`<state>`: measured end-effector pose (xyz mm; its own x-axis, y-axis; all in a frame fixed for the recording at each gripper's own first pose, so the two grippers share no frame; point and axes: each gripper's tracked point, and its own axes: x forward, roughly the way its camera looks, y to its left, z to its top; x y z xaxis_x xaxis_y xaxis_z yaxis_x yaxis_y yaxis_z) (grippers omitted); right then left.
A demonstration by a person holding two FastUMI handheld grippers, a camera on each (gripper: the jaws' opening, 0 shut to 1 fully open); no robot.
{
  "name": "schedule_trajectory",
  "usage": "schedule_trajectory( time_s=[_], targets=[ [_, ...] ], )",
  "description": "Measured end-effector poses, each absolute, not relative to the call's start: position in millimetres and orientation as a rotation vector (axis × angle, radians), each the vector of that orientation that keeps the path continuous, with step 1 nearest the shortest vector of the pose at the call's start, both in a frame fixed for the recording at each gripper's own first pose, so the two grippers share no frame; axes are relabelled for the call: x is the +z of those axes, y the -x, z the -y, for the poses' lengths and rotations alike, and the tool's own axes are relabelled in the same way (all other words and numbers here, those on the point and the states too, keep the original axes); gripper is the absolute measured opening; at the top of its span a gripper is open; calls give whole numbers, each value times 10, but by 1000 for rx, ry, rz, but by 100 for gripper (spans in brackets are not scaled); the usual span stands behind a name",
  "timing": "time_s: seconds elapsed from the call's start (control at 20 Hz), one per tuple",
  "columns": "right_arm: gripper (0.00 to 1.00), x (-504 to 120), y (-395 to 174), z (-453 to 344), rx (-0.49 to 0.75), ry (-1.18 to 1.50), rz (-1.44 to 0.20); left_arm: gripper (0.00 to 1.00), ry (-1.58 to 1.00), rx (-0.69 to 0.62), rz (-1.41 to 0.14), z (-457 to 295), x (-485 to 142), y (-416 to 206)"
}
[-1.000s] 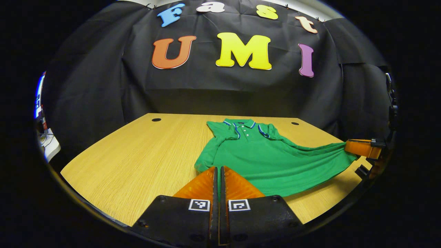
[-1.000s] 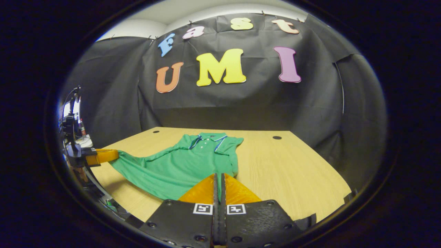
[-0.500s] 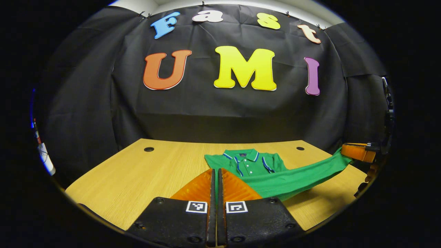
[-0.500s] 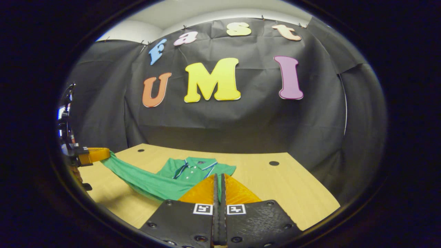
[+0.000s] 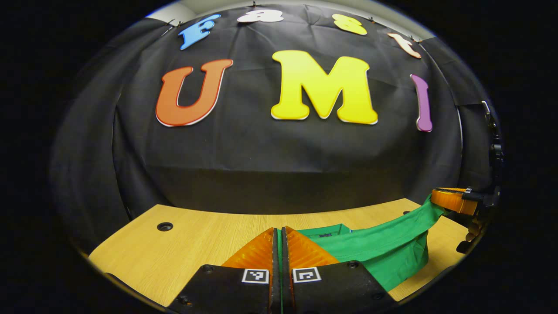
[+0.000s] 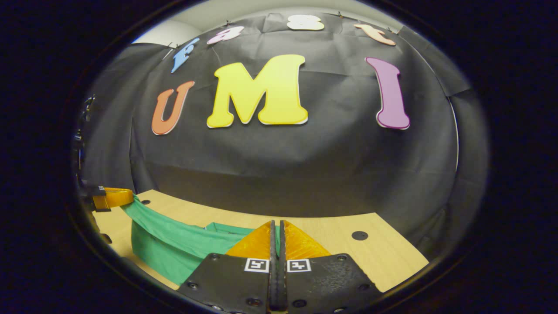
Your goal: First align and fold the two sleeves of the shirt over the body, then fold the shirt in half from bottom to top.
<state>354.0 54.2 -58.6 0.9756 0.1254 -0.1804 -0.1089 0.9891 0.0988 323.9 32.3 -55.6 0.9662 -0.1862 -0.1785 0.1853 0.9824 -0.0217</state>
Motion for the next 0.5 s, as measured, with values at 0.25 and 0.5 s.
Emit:
schedule_trajectory(
  time_s=[0.25, 0.5],
  targets=[
    [0, -884, -4261, -630, 82, -77, -204, 8, -49, -185, -197, -225, -829, -3979],
    [0, -1284, -4719, -637, 58, -13, -236, 8, -72, -178, -234, -248, -1167, -4386]
  ],
)
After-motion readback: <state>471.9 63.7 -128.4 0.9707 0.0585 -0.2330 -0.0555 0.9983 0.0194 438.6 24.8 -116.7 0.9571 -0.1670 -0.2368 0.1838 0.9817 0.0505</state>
